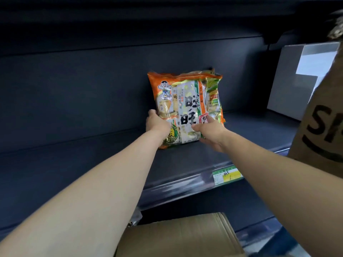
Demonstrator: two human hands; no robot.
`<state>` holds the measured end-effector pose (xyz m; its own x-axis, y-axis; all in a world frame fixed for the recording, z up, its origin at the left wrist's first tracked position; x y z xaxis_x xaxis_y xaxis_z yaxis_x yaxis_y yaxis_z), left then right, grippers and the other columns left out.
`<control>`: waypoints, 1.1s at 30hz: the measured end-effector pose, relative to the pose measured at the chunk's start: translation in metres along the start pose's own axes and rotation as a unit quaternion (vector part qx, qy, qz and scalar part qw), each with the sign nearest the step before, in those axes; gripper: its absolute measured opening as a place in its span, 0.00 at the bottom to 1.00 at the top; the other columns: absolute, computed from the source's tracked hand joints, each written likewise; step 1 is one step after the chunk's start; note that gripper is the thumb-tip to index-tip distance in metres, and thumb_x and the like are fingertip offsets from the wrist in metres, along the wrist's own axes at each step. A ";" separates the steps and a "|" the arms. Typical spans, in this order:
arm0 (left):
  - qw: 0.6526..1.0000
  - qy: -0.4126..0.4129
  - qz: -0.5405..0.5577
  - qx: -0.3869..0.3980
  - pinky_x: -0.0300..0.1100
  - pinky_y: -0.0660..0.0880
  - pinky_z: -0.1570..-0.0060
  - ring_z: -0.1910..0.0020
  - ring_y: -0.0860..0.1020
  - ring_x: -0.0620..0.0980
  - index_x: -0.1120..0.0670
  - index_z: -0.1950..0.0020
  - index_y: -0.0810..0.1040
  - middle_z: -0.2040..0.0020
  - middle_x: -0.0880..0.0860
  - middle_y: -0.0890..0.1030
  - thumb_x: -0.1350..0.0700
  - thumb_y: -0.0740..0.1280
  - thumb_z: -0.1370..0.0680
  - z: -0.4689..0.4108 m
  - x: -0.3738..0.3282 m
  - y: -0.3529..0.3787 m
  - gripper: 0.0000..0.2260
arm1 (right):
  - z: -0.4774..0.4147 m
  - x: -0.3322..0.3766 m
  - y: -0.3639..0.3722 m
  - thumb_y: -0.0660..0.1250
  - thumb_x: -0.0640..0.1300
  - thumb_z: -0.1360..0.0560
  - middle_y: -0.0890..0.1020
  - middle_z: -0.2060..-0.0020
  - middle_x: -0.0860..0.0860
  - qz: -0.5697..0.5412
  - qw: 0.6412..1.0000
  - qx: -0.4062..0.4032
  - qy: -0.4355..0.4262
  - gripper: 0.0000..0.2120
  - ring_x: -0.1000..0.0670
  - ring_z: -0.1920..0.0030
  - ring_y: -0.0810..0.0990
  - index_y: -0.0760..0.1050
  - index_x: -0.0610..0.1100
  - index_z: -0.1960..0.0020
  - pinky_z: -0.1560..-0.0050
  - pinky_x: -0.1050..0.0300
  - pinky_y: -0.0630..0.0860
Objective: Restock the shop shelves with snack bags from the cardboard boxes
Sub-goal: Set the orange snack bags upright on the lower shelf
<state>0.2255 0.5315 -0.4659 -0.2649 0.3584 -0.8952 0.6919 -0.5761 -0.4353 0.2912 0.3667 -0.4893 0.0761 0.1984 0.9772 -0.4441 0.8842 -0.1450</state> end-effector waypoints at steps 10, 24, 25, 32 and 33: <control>1.000 0.013 -0.006 0.021 0.47 0.76 0.45 0.42 0.75 0.55 0.58 0.35 0.66 0.36 0.57 0.73 0.61 0.69 0.25 0.012 0.008 0.001 0.21 | 0.009 -0.003 -0.006 0.66 0.43 0.22 0.61 0.25 0.46 0.101 0.993 -0.031 -0.054 0.37 0.45 0.30 0.67 0.48 0.46 0.21 0.44 0.60 0.65; 0.977 0.143 -0.027 0.153 0.47 0.78 0.48 0.56 0.75 0.48 0.54 0.51 0.77 0.59 0.48 0.76 0.63 0.68 0.25 0.149 0.017 -0.022 0.06 | 0.128 -0.035 0.013 0.65 0.40 0.24 0.79 0.51 0.49 0.252 0.942 -0.113 -0.190 0.11 0.51 0.49 0.76 0.77 0.41 0.42 0.43 0.56 0.72; 0.973 0.146 -0.033 0.177 0.49 0.78 0.48 0.57 0.75 0.48 0.54 0.53 0.77 0.61 0.47 0.75 0.64 0.68 0.25 0.162 0.024 -0.021 0.06 | 0.137 -0.045 0.016 0.65 0.39 0.25 0.79 0.54 0.49 0.266 0.939 -0.105 -0.192 0.10 0.51 0.52 0.76 0.78 0.41 0.44 0.45 0.56 0.73; 0.917 0.052 -0.228 0.324 0.45 0.78 0.52 0.56 0.81 0.54 0.62 0.50 0.82 0.55 0.58 0.82 0.63 0.69 0.26 0.233 0.104 0.001 0.07 | 0.182 -0.126 0.047 0.65 0.37 0.26 0.82 0.55 0.48 0.409 0.904 0.063 -0.107 0.09 0.50 0.51 0.79 0.82 0.42 0.50 0.52 0.62 0.71; 0.902 0.029 -0.264 0.340 0.45 0.78 0.54 0.55 0.81 0.55 0.64 0.47 0.80 0.53 0.59 0.83 0.62 0.68 0.25 0.239 0.119 0.003 0.09 | 0.184 -0.141 0.049 0.65 0.37 0.26 0.83 0.51 0.48 0.440 0.890 0.093 -0.075 0.10 0.49 0.48 0.79 0.82 0.42 0.48 0.48 0.61 0.71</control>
<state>0.0354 0.3967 -0.5960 -0.3876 0.7411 -0.5482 -0.0969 -0.6241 -0.7753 0.0941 0.3042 -0.6052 -0.4879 0.7088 0.5095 -0.4141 0.3258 -0.8499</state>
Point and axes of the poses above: each hand's wrist, its own z-axis away from the middle knuckle, its own y-axis out of the palm, x = y × z, the point moved 6 cm from there along -z, towards the middle knuckle
